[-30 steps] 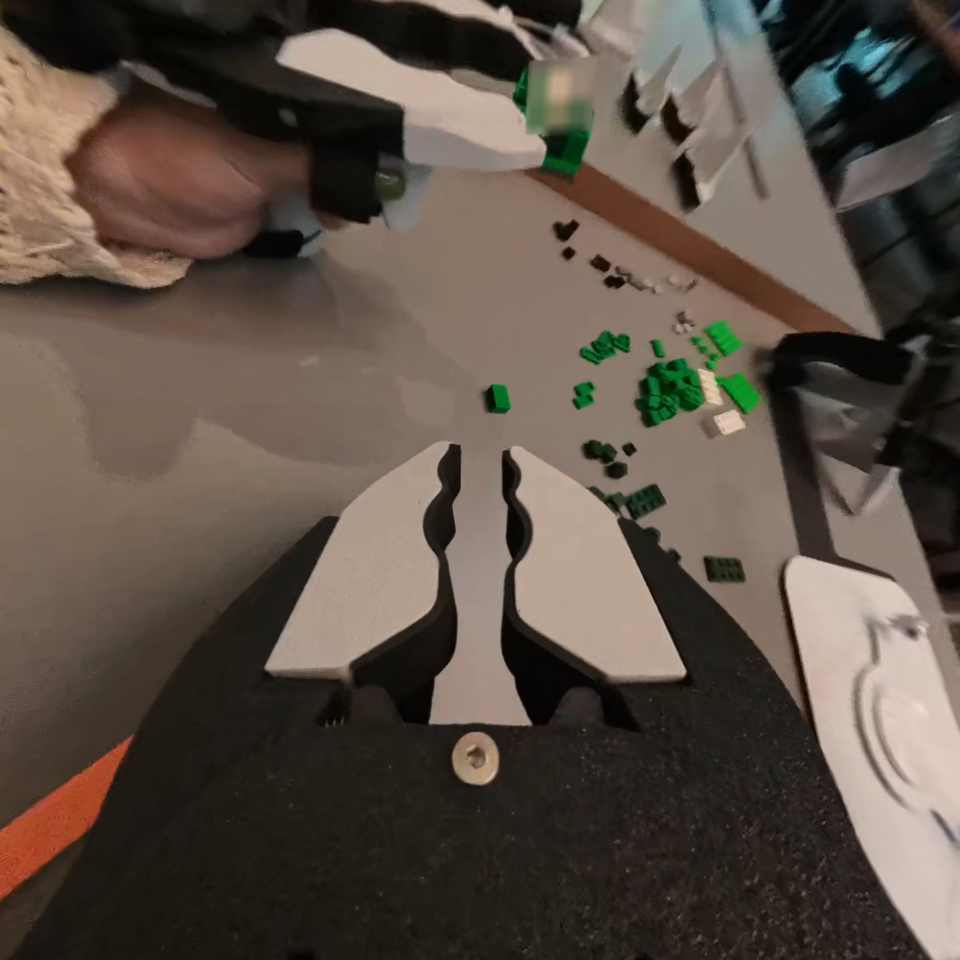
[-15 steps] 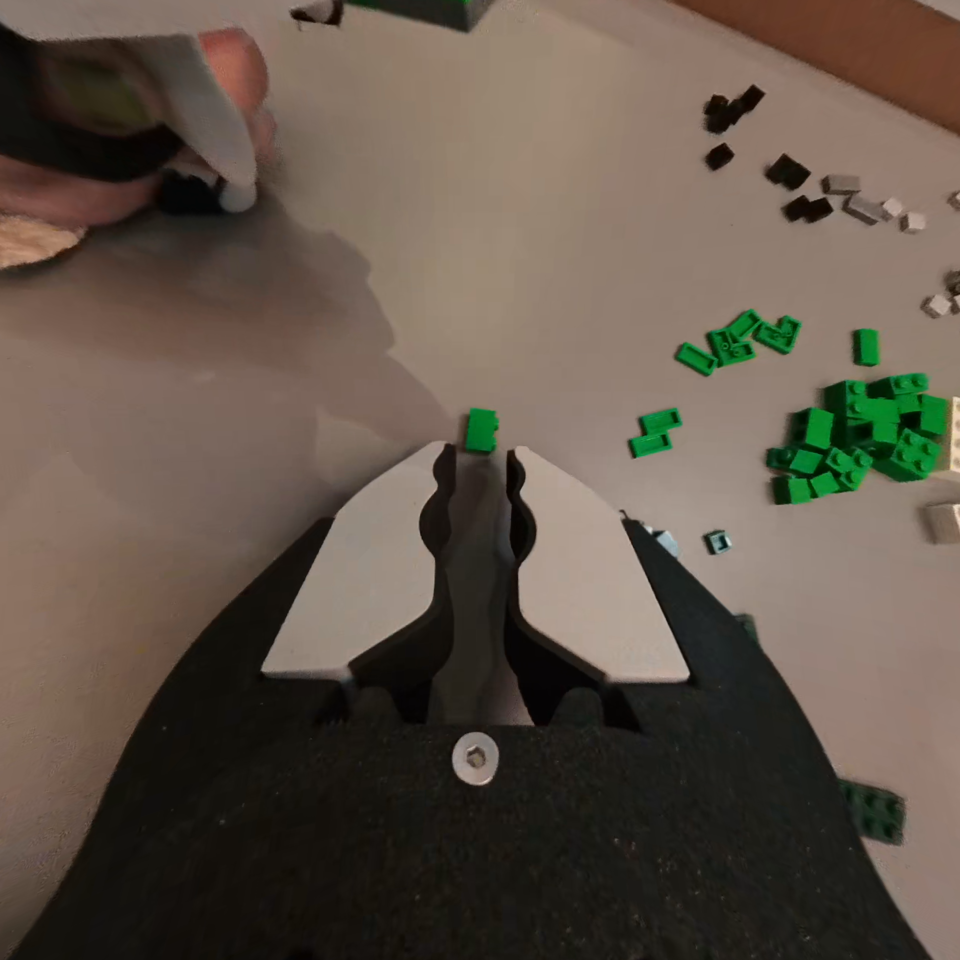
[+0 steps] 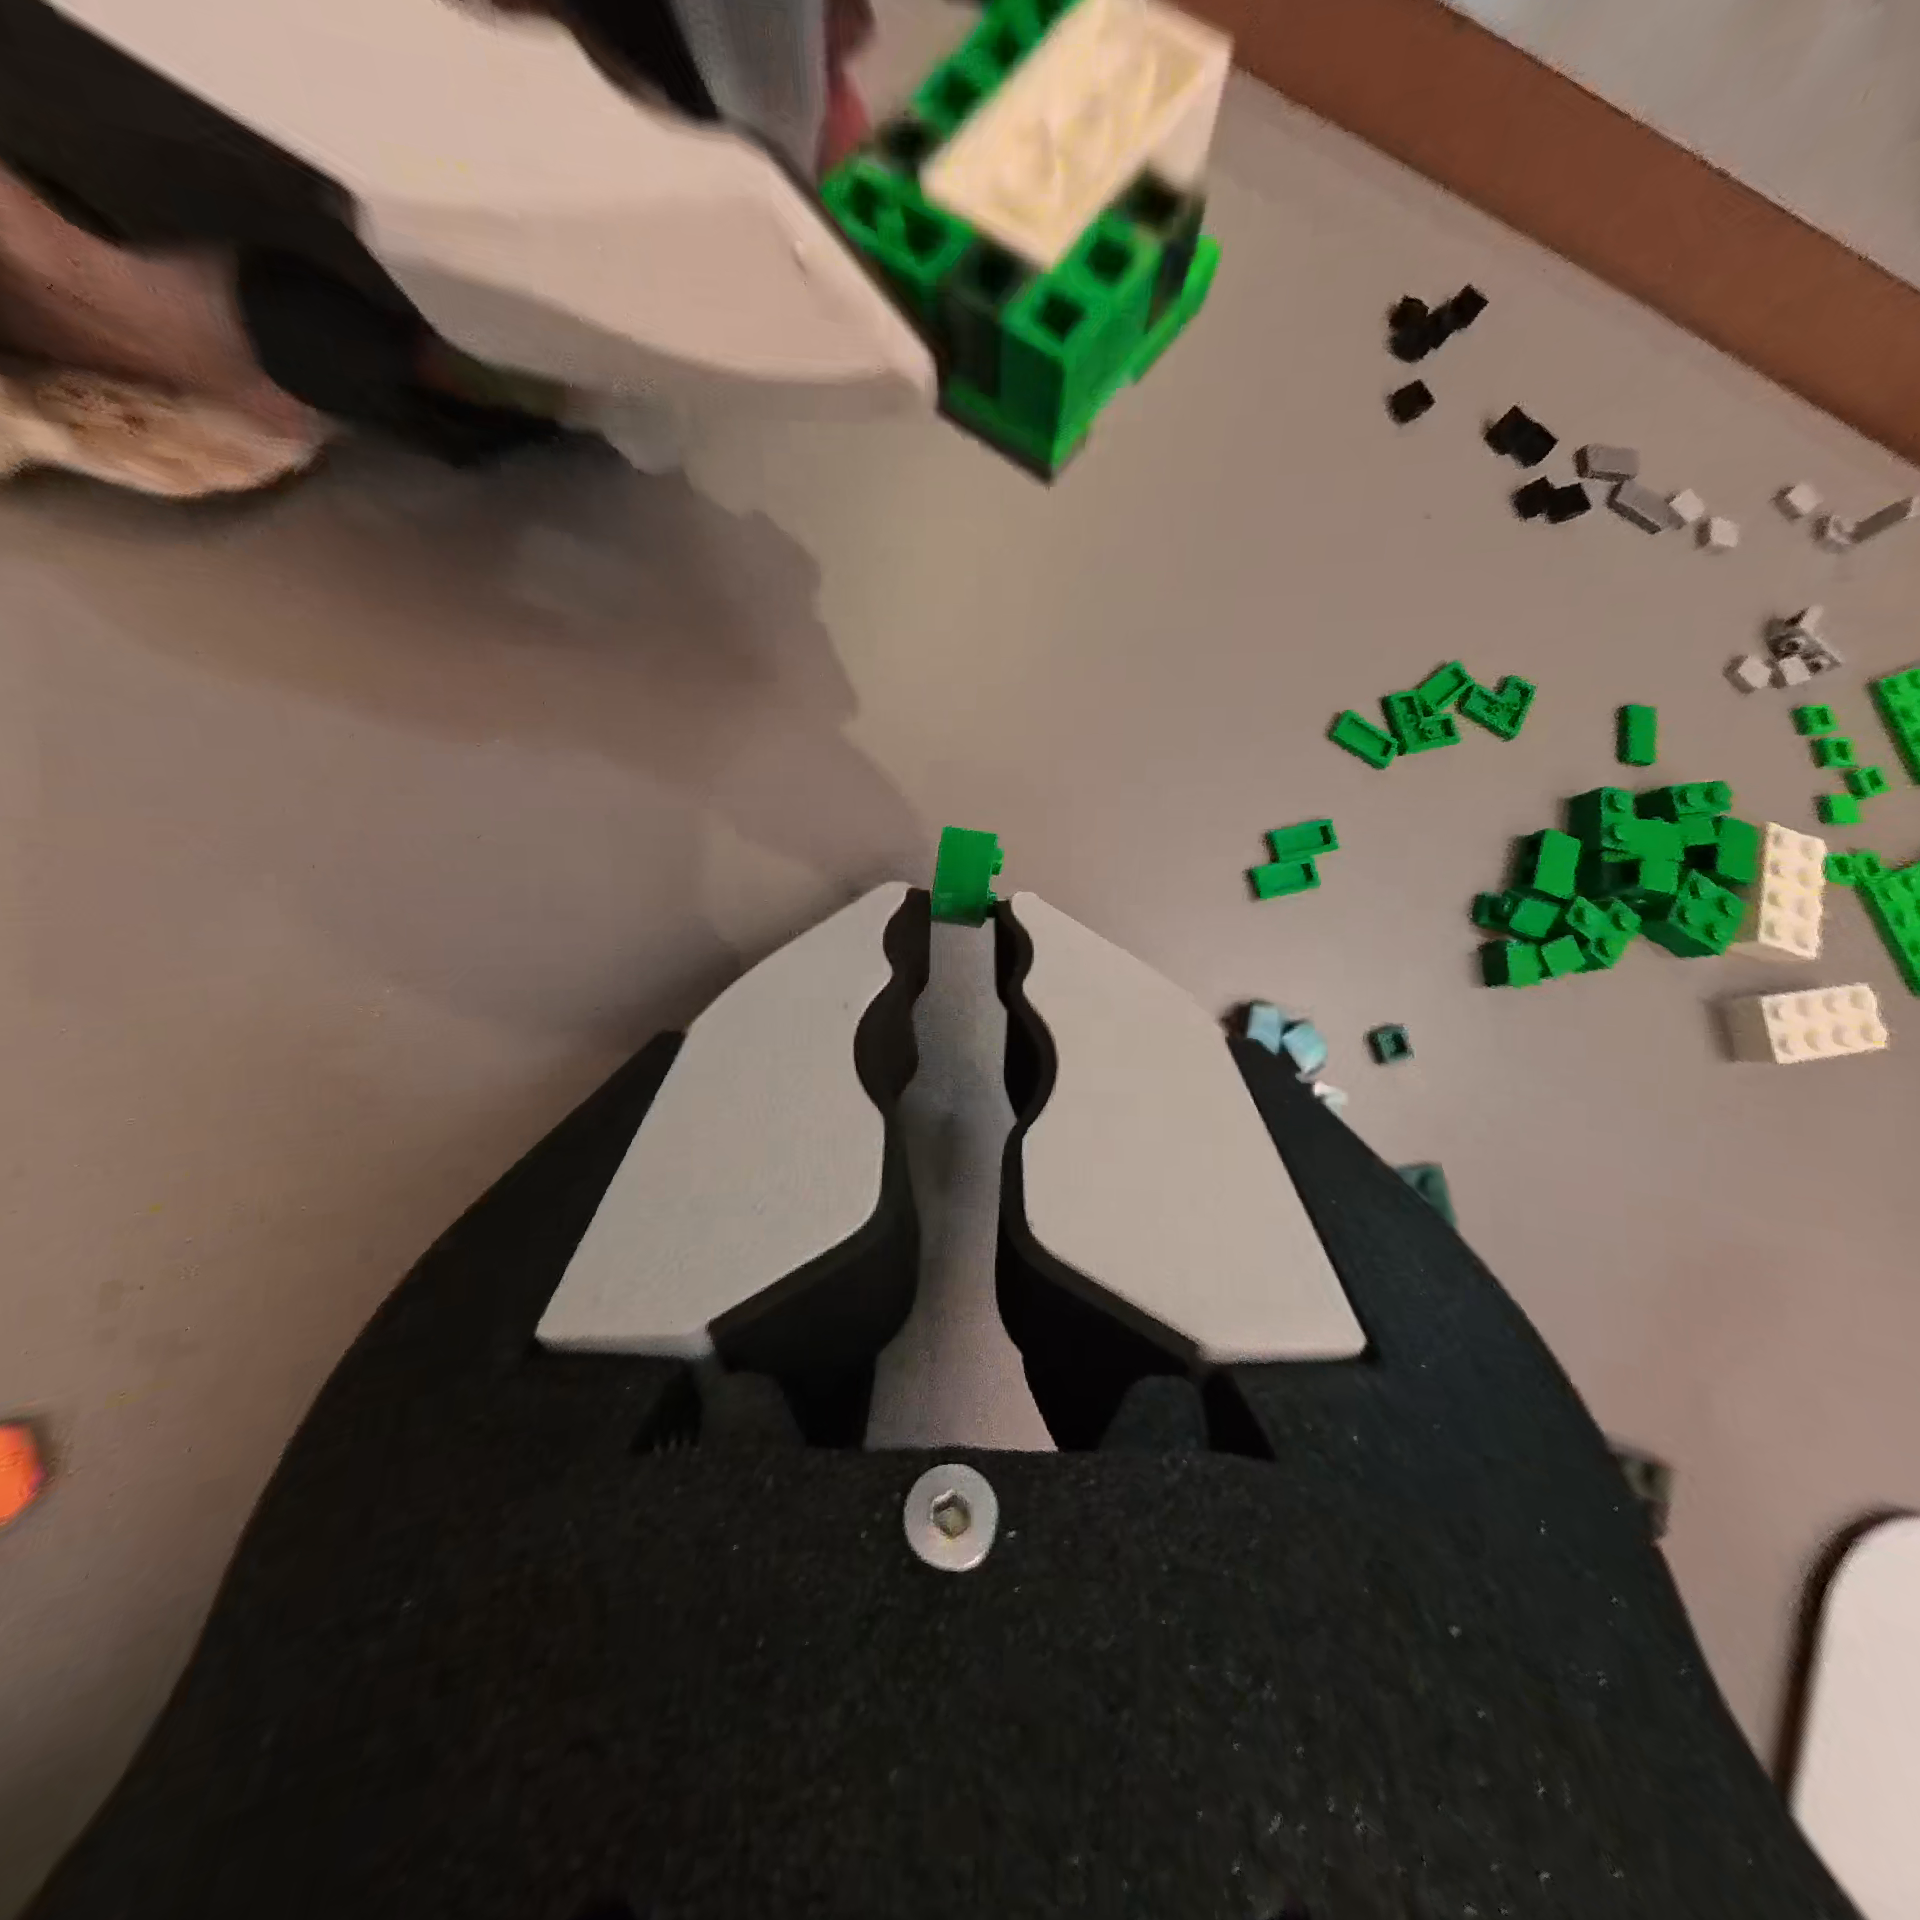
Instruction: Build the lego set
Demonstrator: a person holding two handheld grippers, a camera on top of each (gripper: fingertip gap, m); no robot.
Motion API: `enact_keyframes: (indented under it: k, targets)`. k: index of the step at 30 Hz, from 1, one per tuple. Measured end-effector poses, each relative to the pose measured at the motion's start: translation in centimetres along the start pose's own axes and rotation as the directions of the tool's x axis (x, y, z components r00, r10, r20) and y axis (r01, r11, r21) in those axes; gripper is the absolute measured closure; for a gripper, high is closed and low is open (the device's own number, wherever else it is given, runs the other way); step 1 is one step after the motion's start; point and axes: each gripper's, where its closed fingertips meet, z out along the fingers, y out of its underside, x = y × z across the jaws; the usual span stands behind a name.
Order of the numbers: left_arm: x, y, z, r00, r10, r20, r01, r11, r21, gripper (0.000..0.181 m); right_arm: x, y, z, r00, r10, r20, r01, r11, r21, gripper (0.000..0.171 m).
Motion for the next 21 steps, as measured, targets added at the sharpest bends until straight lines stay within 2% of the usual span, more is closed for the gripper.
enact_keyframes:
  k: [2, 5, 9, 13, 16, 18, 21]
  targets:
    - [0.7, -0.2, 0.0, 0.998, 0.050, -0.023, -0.050, 0.999, 0.006, 0.138, -1.7, 0.4, -1.4, 0.992, 0.100, 0.080, -0.100, 0.995, -0.010, 0.160]
    - [2.1, -0.5, -0.2, 0.992, 0.094, -0.083, -0.092, 0.995, 0.024, 0.138, -5.0, 2.2, -2.7, 0.912, 0.330, 0.243, -0.313, 0.944, -0.108, 0.160]
    - [4.3, -1.0, -0.4, 0.973, 0.151, -0.177, -0.140, 0.988, 0.070, 0.138, -8.1, 5.7, -3.8, 0.847, 0.445, 0.291, -0.374, 0.888, -0.269, 0.160]
    - [8.6, -2.1, -2.1, 0.884, 0.302, -0.357, -0.235, 0.947, 0.217, 0.138, -9.4, 6.4, -4.7, 0.874, 0.398, 0.277, -0.321, 0.903, -0.286, 0.160]
    - [10.3, -1.4, -2.5, 0.821, 0.423, -0.384, -0.353, 0.904, 0.242, 0.138, -9.1, 6.3, -5.5, 0.909, 0.353, 0.221, -0.300, 0.923, -0.241, 0.160]
    - [10.5, -0.9, -2.4, 0.813, 0.438, -0.384, -0.375, 0.898, 0.229, 0.138, -8.8, 7.5, -5.8, 0.948, 0.279, 0.153, -0.232, 0.935, -0.270, 0.160]
    - [10.2, -1.0, -2.3, 0.829, 0.400, -0.391, -0.338, 0.915, 0.219, 0.138, -9.6, 8.3, -5.7, 0.980, 0.159, 0.123, -0.119, 0.952, -0.283, 0.160]
